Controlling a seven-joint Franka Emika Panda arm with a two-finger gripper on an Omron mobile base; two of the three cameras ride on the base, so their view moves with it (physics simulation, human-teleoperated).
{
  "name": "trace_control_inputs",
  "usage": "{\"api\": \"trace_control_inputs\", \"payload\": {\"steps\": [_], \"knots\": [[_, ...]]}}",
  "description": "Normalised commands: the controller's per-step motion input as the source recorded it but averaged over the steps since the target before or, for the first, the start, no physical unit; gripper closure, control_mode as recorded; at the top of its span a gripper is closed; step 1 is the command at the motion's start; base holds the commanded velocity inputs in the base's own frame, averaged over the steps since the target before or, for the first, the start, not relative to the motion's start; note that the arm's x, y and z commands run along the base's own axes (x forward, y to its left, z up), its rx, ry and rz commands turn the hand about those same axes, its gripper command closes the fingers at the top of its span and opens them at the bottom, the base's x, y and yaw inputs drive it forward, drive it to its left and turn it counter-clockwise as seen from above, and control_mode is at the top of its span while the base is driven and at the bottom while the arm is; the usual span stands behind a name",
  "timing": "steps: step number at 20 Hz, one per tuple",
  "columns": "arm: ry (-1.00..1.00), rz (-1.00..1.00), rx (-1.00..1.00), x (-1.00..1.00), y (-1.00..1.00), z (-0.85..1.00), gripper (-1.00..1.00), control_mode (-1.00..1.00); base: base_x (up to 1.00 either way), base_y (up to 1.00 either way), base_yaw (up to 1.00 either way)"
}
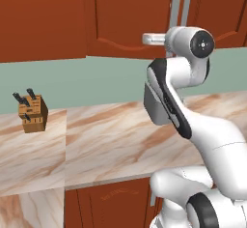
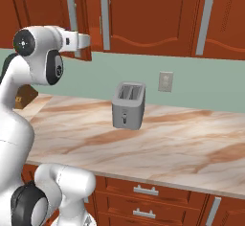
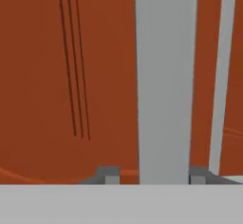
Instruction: Open the cabinet directly in front. Then move the liquor and the mug to the dining counter with the jar on it.
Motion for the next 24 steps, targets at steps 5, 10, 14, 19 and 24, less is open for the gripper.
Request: {"api": "trace_control_inputs", "payload": {"steps": [5, 10, 14, 19, 24], "knots": [[-0.08, -0.09, -0.01, -0.80, 0.83, 0.29, 1.00, -1.00, 0.00, 0.00, 0.00], [-0.07, -0.11, -0.04, -0.78, 0.97, 0.33, 1.00, -1.00, 0.00, 0.00, 0.00], [-0.05, -0.09, -0.06, -0.77, 1.00, 0.31, 1.00, -1.00, 0.00, 0.00, 0.00], [-0.08, -0.10, -0.05, -0.75, 0.91, 0.23, 1.00, -1.00, 0.00, 0.00, 0.00], [-0.04, -0.02, -0.07, -0.20, 0.49, 0.11, -1.00, -1.00, 0.00, 0.00, 0.00]]}}
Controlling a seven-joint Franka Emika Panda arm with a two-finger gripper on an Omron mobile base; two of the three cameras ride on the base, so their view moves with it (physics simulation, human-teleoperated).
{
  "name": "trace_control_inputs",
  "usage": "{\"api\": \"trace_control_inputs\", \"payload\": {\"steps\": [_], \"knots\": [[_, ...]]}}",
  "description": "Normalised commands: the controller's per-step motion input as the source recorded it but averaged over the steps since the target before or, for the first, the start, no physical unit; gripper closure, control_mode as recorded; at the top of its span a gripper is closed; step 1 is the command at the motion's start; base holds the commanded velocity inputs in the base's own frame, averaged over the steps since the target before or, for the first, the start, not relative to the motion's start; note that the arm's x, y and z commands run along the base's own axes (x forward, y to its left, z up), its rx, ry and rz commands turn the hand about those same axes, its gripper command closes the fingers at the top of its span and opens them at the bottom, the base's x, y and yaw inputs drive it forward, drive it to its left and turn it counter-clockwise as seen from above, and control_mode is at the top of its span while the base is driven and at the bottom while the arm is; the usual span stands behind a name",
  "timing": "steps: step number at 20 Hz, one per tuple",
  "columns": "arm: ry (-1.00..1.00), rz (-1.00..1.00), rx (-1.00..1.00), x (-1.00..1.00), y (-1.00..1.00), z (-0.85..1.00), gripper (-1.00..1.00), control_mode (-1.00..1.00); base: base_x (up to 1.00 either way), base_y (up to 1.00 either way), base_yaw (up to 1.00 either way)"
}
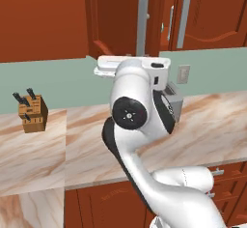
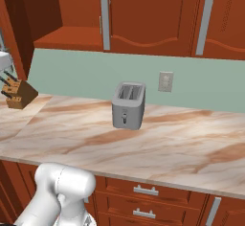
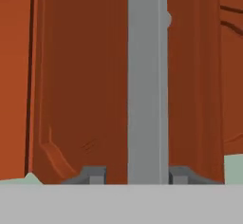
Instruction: Open the cabinet directly in front. Then move the liquor and the mug to the dining counter with the jar on it.
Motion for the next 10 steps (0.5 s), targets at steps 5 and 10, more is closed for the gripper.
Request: {"api": "trace_control_inputs", "payload": {"steps": [5, 10], "knots": [[-0.06, 0.00, 0.00, -0.79, 0.00, -0.02, -1.00, -1.00, 0.00, 0.00, 0.00], [-0.15, 0.00, 0.00, -0.98, -0.11, -0.01, -1.00, -1.00, 0.00, 0.00, 0.00]]}}
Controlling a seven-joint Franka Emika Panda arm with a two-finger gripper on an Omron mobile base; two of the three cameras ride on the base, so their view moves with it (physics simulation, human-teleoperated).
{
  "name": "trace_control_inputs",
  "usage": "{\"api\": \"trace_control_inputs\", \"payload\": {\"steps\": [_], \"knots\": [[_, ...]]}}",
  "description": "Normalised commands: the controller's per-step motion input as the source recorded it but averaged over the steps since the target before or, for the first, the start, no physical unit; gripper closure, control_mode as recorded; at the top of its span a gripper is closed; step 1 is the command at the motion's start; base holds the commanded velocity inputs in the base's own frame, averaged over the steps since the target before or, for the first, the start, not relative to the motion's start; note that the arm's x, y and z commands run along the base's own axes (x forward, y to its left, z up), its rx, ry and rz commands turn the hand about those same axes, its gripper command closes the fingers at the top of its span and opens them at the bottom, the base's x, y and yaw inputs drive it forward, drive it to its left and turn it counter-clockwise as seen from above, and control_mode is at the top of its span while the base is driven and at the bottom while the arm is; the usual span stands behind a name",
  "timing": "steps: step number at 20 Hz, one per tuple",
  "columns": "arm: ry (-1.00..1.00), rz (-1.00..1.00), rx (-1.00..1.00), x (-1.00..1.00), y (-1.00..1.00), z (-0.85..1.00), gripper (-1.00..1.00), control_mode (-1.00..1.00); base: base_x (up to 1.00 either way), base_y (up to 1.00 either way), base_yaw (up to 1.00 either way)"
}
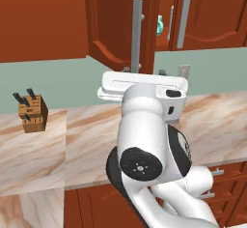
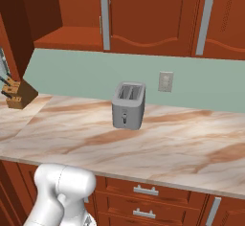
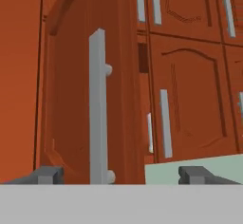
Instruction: Open the cabinet directly in front. Then move the liquor and the mug to the dining counter with the jar on it.
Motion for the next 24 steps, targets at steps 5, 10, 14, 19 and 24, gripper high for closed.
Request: {"api": "trace_control_inputs", "payload": {"steps": [5, 10, 14, 19, 24], "knots": [[-0.06, 0.21, 0.16, -0.40, -0.72, 0.01, -1.00, -1.00, 0.00, 0.00, 0.00], [-0.02, 0.47, 0.22, -0.06, -0.65, 0.11, -1.00, -1.00, 0.00, 0.00, 0.00], [-0.03, 0.57, 0.17, 0.00, -0.51, 0.17, -1.00, -1.00, 0.00, 0.00, 0.00], [-0.04, 0.50, 0.06, 0.25, -0.54, 0.02, -1.00, -1.00, 0.00, 0.00, 0.00], [-0.02, 0.35, 0.06, 0.46, -0.30, 0.00, -1.00, -1.00, 0.00, 0.00, 0.00]]}}
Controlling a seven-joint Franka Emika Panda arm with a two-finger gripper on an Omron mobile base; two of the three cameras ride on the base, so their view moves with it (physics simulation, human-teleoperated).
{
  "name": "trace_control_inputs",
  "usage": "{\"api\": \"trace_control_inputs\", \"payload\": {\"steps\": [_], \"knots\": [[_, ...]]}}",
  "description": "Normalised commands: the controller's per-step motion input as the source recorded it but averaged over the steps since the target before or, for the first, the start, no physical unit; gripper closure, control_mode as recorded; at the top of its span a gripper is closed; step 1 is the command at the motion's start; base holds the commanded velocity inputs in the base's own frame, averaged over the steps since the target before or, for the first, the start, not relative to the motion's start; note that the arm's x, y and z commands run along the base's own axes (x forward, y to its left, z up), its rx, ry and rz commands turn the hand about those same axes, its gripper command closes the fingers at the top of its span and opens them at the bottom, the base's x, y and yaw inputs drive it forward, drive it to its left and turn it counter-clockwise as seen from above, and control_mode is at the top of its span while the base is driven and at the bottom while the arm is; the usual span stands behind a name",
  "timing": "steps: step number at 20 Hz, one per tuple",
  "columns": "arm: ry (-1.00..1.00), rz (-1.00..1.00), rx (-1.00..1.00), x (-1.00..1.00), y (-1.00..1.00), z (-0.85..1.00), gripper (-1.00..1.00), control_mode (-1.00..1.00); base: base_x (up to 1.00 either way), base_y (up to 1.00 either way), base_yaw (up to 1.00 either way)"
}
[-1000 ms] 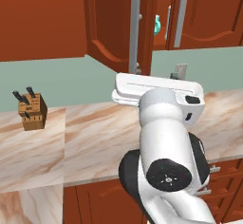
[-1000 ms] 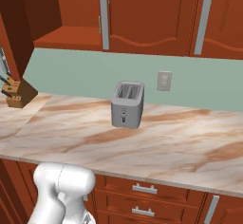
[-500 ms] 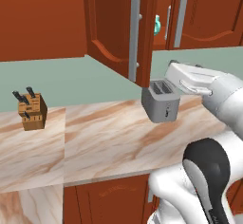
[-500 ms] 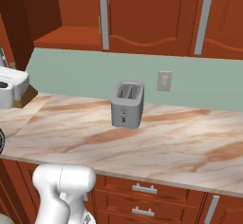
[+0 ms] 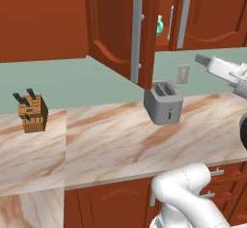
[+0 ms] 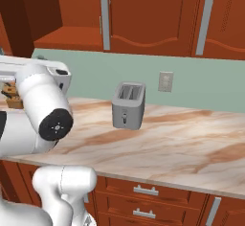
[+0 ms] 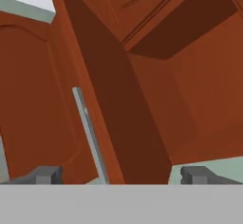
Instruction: Open the cabinet directly in front. Then move the liquor and the mug to the dining counter with the jar on it.
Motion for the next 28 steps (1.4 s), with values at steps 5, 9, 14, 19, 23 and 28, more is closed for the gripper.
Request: {"api": "trace_control_inputs", "payload": {"steps": [5, 9, 14, 19, 23, 28], "knots": [[0.00, 0.27, 0.08, 0.86, 0.00, 0.00, -1.00, -1.00, 0.00, 0.00, 0.00], [0.00, 0.22, 0.05, 0.97, 0.07, 0.00, -1.00, -1.00, 0.00, 0.00, 0.00], [0.01, 0.23, 0.00, 0.78, 0.43, 0.00, -1.00, -1.00, 0.00, 0.00, 0.00], [0.00, 0.20, -0.06, 0.33, 0.95, 0.00, -1.00, -1.00, 0.00, 0.00, 0.00], [-0.03, 0.23, -0.16, -0.06, 1.00, 0.00, -1.00, -1.00, 0.00, 0.00, 0.00], [-0.15, 0.18, -0.24, -0.21, 1.00, 0.00, -1.00, -1.00, 0.00, 0.00, 0.00]]}}
